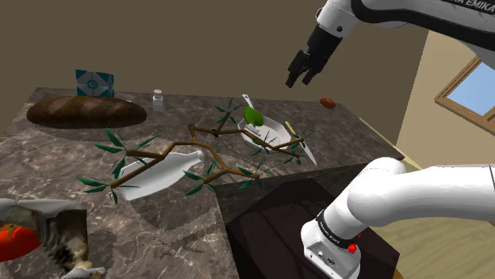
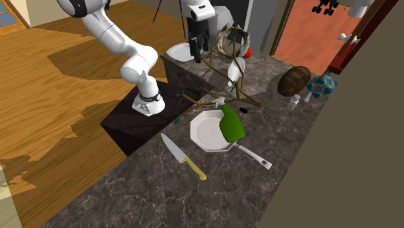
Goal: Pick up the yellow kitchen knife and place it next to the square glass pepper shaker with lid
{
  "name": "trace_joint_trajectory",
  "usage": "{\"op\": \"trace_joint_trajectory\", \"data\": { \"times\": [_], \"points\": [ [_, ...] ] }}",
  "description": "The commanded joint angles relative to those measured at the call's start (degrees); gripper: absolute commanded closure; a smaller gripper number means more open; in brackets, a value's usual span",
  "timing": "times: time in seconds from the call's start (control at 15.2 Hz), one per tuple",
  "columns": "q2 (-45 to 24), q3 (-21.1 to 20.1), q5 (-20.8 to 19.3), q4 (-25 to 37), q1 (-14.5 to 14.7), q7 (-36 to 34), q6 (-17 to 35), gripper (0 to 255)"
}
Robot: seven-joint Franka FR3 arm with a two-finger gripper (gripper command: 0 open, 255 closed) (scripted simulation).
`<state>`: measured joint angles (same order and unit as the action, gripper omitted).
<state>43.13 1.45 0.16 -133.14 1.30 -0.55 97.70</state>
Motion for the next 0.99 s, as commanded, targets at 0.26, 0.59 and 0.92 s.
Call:
{"op": "trace_joint_trajectory", "data": {
  "times": [0.26, 0.59, 0.92],
  "points": [
    [-3.84, 2.9, -1.89, -2.14, -1.71, 2.08, 3.87, 0],
    [-9.74, 6.54, -4.09, -3.72, -3.84, 4.59, 8.84, 0],
    [-16.79, 10.15, -5.89, -4.05, -5.9, 7.06, 13.8, 0]
  ]
}}
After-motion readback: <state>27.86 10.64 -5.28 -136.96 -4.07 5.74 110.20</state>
